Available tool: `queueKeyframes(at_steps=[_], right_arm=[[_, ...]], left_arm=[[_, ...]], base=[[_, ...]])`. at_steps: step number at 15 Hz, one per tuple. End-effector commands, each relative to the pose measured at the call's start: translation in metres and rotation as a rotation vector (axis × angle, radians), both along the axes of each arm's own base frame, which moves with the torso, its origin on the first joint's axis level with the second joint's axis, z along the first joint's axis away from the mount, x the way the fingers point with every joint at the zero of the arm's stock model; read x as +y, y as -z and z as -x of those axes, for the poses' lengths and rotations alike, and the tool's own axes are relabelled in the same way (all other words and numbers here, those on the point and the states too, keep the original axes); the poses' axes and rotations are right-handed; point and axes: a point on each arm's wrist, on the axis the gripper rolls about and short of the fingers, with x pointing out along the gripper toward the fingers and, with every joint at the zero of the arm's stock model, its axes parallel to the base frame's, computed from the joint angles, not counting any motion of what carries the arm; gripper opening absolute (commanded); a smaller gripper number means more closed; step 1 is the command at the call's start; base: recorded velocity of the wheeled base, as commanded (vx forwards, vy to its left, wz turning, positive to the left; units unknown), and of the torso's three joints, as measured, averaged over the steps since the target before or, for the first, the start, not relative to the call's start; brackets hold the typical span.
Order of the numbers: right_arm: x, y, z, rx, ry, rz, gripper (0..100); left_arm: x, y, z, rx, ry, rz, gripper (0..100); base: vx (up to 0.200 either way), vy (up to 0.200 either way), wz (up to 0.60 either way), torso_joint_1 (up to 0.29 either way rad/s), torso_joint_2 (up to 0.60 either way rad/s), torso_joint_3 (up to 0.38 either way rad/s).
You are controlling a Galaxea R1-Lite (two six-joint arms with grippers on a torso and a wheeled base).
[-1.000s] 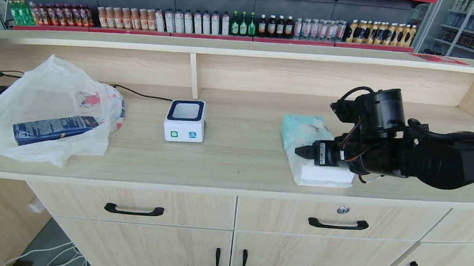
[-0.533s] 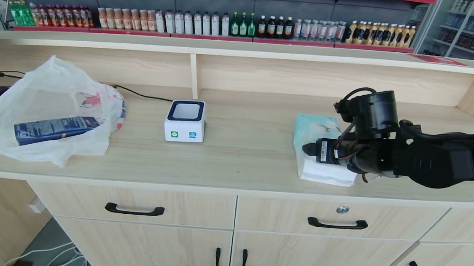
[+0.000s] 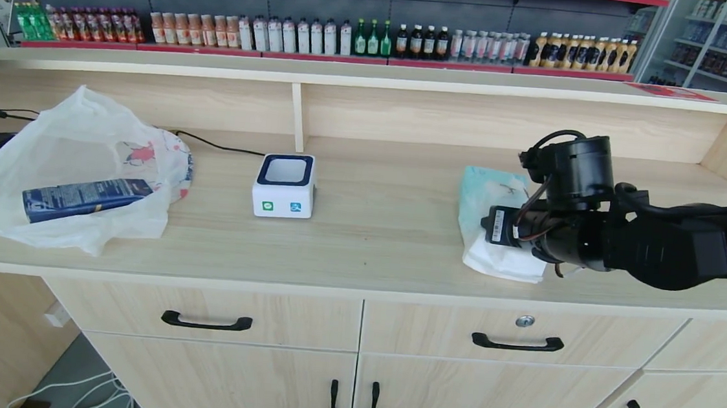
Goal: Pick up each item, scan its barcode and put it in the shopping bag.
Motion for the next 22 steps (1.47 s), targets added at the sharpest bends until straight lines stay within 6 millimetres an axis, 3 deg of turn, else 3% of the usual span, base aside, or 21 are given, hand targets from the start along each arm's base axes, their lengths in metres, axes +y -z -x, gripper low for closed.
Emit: queueKeyframes(at_steps=[1,6,9,12,14,16,19,22], right_arm=[[-0.001,-0.005,0.001,-0.024,0.004,-0.011,0],[-0.008,-0.049,0.028,-0.145,-0.008,-0.032,0],[0.002,-0.07,0.07,-0.247,-0.098,-0.055,0],[-0.013,-0.053,0.128,-0.288,-0.171,-0.015,0],[-0.027,-0.041,0.152,-0.318,-0.193,0.034,0],[-0.031,-0.034,0.164,-0.349,-0.206,0.024,0],[-0.018,-0.013,0.191,-0.35,-0.336,-0.031,0],[0.005,-0.016,0.184,-0.416,-0.451,-0.289,0]], left_arm=[[0.0,0.0,0.0,-0.001,0.0,0.001,100],[0.0,0.0,0.0,-0.001,0.0,0.001,100],[0.0,0.0,0.0,-0.001,0.0,-0.004,100],[0.0,0.0,0.0,0.001,0.001,-0.004,100],[0.0,0.0,0.0,-0.001,0.001,-0.004,100],[0.0,0.0,0.0,0.001,0.0,-0.004,100],[0.0,0.0,0.0,-0.001,0.001,-0.004,100],[0.0,0.0,0.0,-0.001,0.0,-0.004,100]], base=[[0.0,0.0,0.0,0.0,0.0,0.0],[0.0,0.0,0.0,0.0,0.0,0.0],[0.0,0.0,0.0,0.0,0.0,0.0],[0.0,0.0,0.0,0.0,0.0,0.0],[0.0,0.0,0.0,0.0,0.0,0.0],[0.0,0.0,0.0,0.0,0.0,0.0],[0.0,0.0,0.0,0.0,0.0,0.0],[0.0,0.0,0.0,0.0,0.0,0.0]])
